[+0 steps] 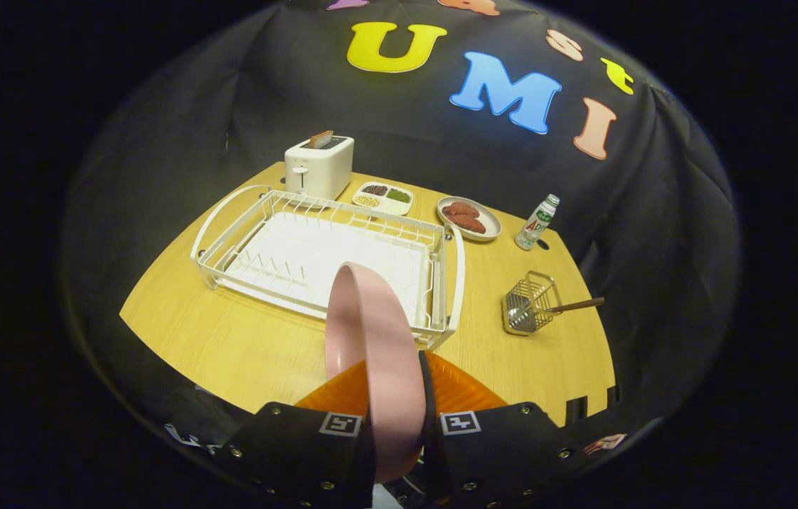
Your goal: Take the plate from the dish rack, then take the spoon from the basket and place it into the plate.
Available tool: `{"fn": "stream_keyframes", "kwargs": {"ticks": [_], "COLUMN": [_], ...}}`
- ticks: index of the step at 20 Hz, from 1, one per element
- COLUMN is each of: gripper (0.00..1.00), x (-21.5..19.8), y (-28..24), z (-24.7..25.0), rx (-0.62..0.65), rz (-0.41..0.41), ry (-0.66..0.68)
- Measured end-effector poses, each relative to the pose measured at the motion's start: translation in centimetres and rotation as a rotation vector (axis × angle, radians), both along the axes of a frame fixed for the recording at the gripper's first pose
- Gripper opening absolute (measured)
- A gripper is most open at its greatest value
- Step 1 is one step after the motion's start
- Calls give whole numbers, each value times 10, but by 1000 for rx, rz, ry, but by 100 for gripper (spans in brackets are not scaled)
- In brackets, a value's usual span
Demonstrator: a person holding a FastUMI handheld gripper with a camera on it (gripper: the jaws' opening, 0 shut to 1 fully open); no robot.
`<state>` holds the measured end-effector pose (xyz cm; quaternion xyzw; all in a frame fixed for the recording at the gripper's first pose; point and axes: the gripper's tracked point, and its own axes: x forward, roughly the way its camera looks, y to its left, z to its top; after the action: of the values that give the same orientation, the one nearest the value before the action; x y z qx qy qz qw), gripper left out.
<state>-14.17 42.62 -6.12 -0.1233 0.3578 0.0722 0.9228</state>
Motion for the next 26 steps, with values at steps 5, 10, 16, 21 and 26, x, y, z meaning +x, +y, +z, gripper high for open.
{"fn": "stream_keyframes", "kwargs": {"ticks": [5,10,16,21,26], "gripper": [26,26,27,33,44], "x": [-3,1,3,1,-1], "y": [14,16,41,53,43], "z": [-38,-57,-87,-109,-113], "rx": [175,316,568,618,561], "rz": [14,-39,-110,-134,-125], "ry": [47,69,164,223,207]}}
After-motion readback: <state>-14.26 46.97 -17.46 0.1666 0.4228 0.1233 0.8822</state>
